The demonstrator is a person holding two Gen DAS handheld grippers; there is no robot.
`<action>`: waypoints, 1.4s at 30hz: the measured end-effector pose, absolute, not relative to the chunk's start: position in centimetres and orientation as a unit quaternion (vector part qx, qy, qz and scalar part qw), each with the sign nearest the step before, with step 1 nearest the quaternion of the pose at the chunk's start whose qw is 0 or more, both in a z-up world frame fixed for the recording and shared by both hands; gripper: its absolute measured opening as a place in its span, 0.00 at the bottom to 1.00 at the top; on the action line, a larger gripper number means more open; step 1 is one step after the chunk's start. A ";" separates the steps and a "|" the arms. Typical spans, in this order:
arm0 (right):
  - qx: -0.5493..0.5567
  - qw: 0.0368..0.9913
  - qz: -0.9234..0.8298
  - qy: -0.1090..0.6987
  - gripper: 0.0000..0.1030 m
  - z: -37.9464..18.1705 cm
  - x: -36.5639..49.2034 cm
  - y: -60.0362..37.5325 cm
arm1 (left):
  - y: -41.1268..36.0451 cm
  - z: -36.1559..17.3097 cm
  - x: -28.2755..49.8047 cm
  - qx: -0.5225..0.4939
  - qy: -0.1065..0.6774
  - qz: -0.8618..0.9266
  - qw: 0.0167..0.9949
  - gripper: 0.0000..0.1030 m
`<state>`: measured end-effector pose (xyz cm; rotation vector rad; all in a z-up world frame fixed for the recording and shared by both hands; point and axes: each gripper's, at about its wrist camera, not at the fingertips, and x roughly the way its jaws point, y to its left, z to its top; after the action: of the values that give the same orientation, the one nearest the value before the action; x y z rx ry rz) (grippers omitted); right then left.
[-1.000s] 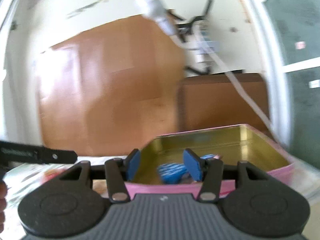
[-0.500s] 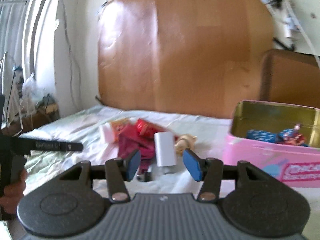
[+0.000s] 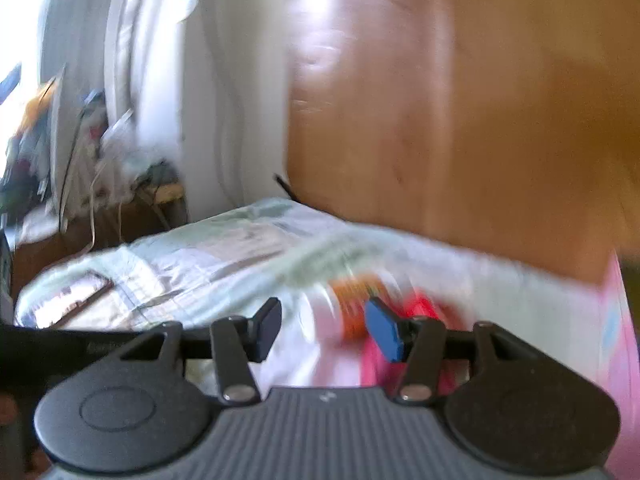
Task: Organize rigid objects
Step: 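Move the left gripper to the orange vitamin bottle and position around it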
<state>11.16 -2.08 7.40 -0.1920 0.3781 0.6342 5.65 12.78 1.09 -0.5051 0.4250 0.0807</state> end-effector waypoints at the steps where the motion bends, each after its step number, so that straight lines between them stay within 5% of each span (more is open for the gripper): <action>1: -0.133 0.923 0.315 0.174 0.49 7.8 11.7 -1.0 | 12.9 1.0 5.7 -0.254 0.211 0.037 0.943 0.61; 8: -0.405 0.836 0.312 0.199 0.52 5.7 16.1 3.2 | 12.5 1.1 5.8 -0.245 0.199 0.017 0.949 0.61; 14: -0.517 0.776 0.323 0.166 0.68 2.2 17.3 6.0 | 11.8 1.6 4.7 -0.218 0.156 0.010 0.963 0.66; 22: -0.519 0.771 0.331 0.161 0.50 1.4 18.7 9.4 | 12.0 1.7 4.4 -0.219 0.138 0.005 0.966 0.66; 25: -0.467 0.798 0.339 0.175 0.33 2.7 18.5 9.8 | 12.4 1.7 4.3 -0.231 0.134 0.011 0.964 0.66; 26: -0.445 0.806 0.347 0.179 0.09 3.4 18.2 9.8 | 12.5 1.6 4.2 -0.235 0.132 0.013 0.963 0.66; 27: -0.424 0.803 0.366 0.206 0.03 4.0 18.1 9.8 | 12.7 1.6 4.1 -0.240 0.129 0.016 0.962 0.66; 34: -0.324 0.812 0.413 0.255 0.06 6.1 17.6 7.7 | 15.1 1.3 4.4 -0.300 0.154 0.028 0.941 0.70; 42: -0.297 0.838 0.367 0.274 0.45 8.2 22.4 4.6 | 18.4 6.0 11.3 -0.214 0.206 0.014 0.955 0.88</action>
<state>22.37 4.58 8.17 -0.6276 0.5794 0.7757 11.27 18.44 5.98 -0.4337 0.4182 0.0293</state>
